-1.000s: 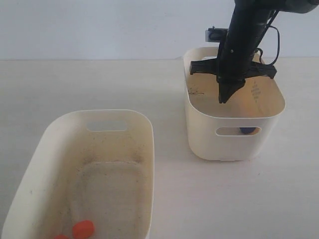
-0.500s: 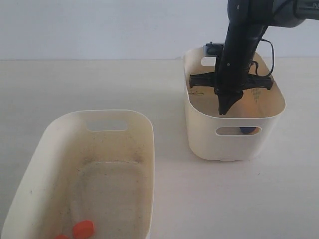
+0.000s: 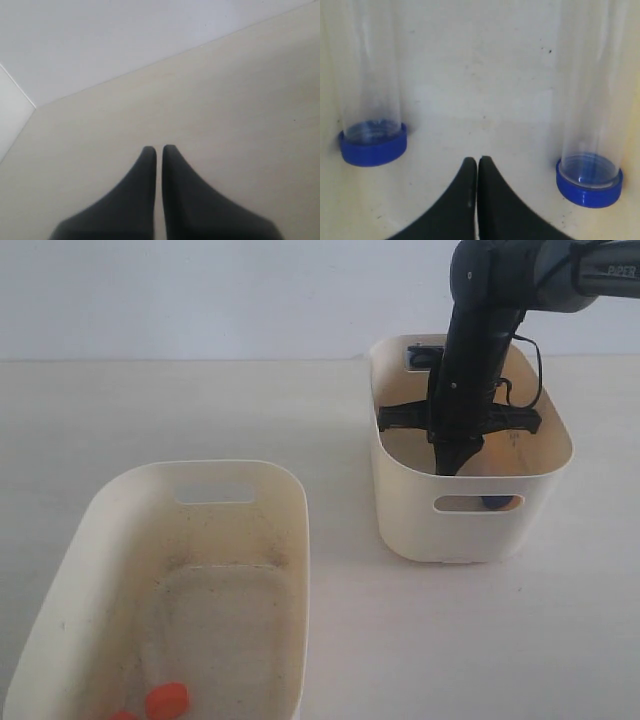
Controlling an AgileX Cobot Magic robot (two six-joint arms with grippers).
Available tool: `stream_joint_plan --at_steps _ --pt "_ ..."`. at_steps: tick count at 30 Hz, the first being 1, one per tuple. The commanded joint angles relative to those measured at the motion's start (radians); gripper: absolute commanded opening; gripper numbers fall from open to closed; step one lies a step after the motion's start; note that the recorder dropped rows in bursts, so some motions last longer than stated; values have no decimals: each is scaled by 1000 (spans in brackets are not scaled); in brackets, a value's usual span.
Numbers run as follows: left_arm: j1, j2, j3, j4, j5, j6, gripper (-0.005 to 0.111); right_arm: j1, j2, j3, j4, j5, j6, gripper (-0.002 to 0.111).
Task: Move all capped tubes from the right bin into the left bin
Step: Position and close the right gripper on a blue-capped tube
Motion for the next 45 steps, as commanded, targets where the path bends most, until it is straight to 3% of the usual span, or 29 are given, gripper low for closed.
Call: stream_joint_plan --at_steps 1,27,45 --pt "-5 0 -4 -3 -1 -10 4 -3 -1 1 -7 1 -26 0" --pt "-5 0 -4 -3 -1 -10 4 -3 -1 1 20 1 -41 0" --pt "-5 0 -4 -3 -1 -10 4 -3 -1 1 263 -30 -116 0"
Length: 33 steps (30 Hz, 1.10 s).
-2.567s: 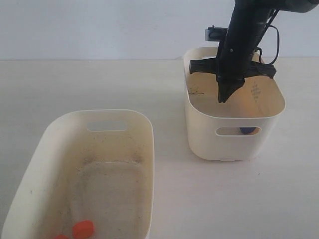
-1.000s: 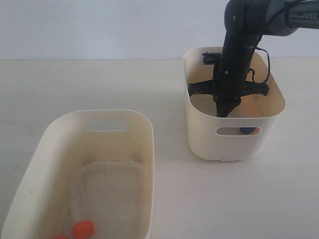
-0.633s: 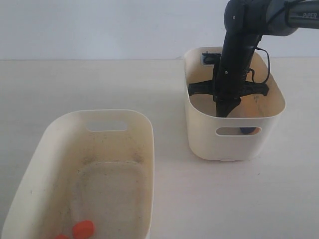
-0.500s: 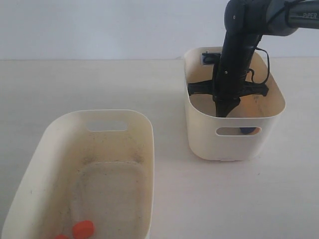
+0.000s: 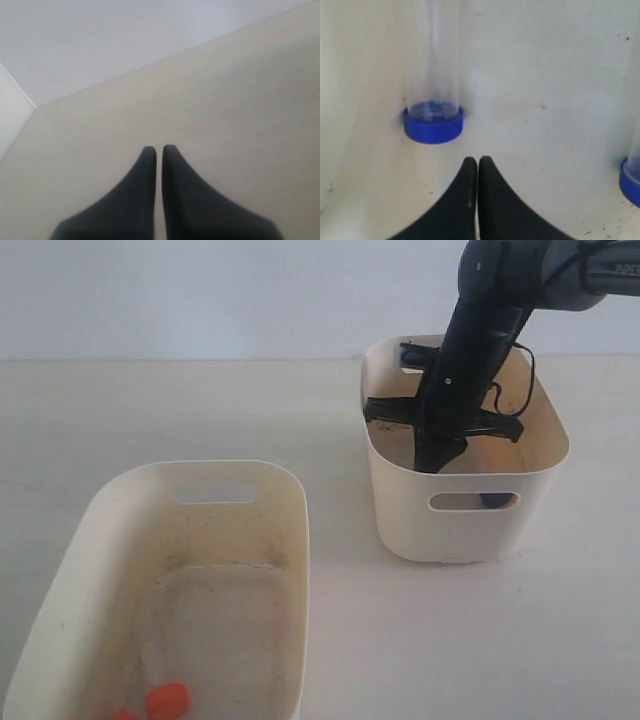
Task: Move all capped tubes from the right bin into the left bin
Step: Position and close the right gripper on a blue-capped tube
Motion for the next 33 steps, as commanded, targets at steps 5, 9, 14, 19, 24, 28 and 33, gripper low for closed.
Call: stream_joint_plan --at_steps 5,9,14,19,24,28,33 --pt "-5 0 -4 -3 -1 -10 4 9 -1 1 119 -76 -20 0" --pt "-5 0 -4 -3 -1 -10 4 9 -1 1 119 -76 -45 0" --pt "-5 0 -4 -3 -1 -10 4 9 -1 1 90 -85 -50 0" --pt "-5 0 -4 -3 -1 -10 4 9 -1 1 46 -101 -50 0" --pt "-5 0 -4 -3 -1 -10 4 9 8 1 49 -125 -50 0" --pt "-5 0 -4 -3 -1 -10 4 9 27 1 61 -125 -66 0" --pt "-5 0 -4 -3 -1 -10 4 9 31 1 100 -123 -66 1"
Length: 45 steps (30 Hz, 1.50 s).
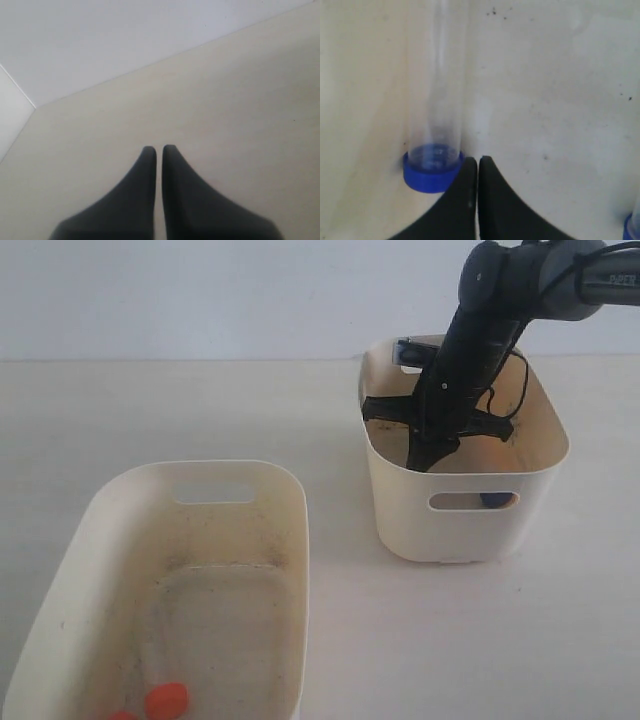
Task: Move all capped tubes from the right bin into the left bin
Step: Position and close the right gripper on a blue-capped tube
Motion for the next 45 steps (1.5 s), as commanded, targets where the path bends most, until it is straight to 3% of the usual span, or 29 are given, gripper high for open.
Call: stream_joint_plan --at_steps 1,3,5,6,7,8,11,36,38,43,45 --pt "-5 0 -4 -3 -1 -10 4 17 3 -2 85 -9 -11 4" --pt "-5 0 -4 -3 -1 -10 4 17 3 -4 102 1 -11 16" --pt "-5 0 -4 -3 -1 -10 4 17 3 -12 106 9 -11 37" --pt "-5 0 -4 -3 -1 -10 4 17 3 -11 106 9 -11 60" --pt "-5 0 -4 -3 -1 -10 4 17 3 -11 106 11 -6 69" --pt "-5 0 -4 -3 -1 -10 4 17 3 -11 113 11 -1 85" --pt "-5 0 -4 -3 -1 -10 4 17 3 -11 127 11 2 99" --pt "-5 0 -4 -3 -1 -10 4 18 62 -11 132 -56 20 97" --pt "-5 0 -4 -3 -1 -10 4 18 62 -11 130 -56 29 89" --pt "-5 0 -4 -3 -1 -10 4 18 62 -11 130 -56 42 49" --pt "-5 0 -4 -3 -1 -10 4 18 62 -11 139 -58 42 51"
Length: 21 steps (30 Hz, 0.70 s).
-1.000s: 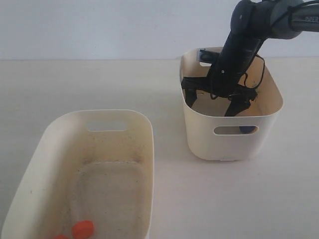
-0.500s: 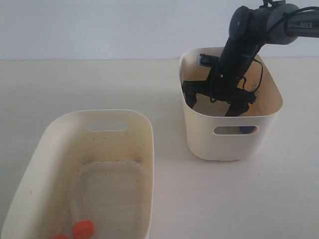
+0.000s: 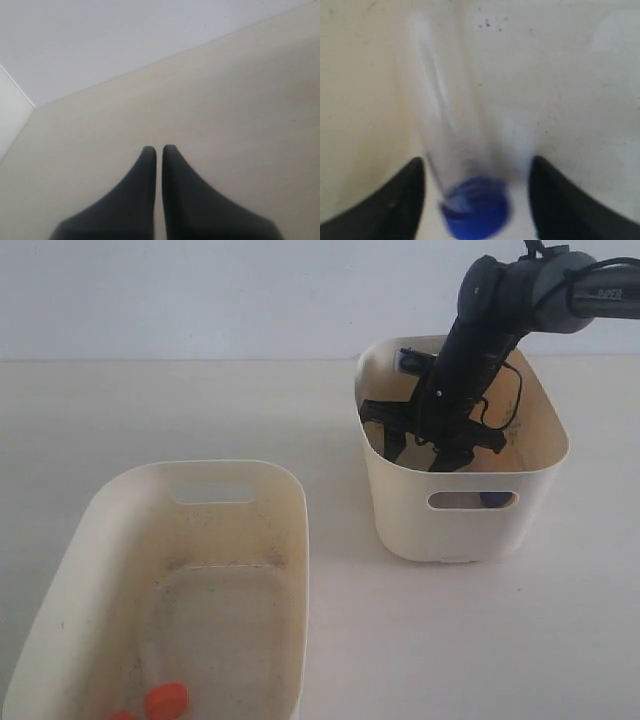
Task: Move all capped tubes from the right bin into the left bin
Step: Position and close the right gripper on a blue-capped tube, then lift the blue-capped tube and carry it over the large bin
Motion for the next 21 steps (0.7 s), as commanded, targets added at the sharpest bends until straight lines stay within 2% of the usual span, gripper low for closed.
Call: stream_joint_plan --at_steps 1,5,8,11,17,21 --pt "-5 0 -4 -3 -1 -10 4 23 13 3 92 -32 6 56" --pt "-5 0 -4 -3 -1 -10 4 23 13 3 93 -32 4 77" --pt "-5 0 -4 -3 -1 -10 4 23 13 3 88 -32 4 76" --pt "-5 0 -4 -3 -1 -10 4 23 13 3 88 -32 4 56" --pt "-5 0 -4 -3 -1 -10 4 23 13 3 88 -35 -7 -1" --pt "-5 0 -4 -3 -1 -10 4 23 5 3 88 -17 -15 0"
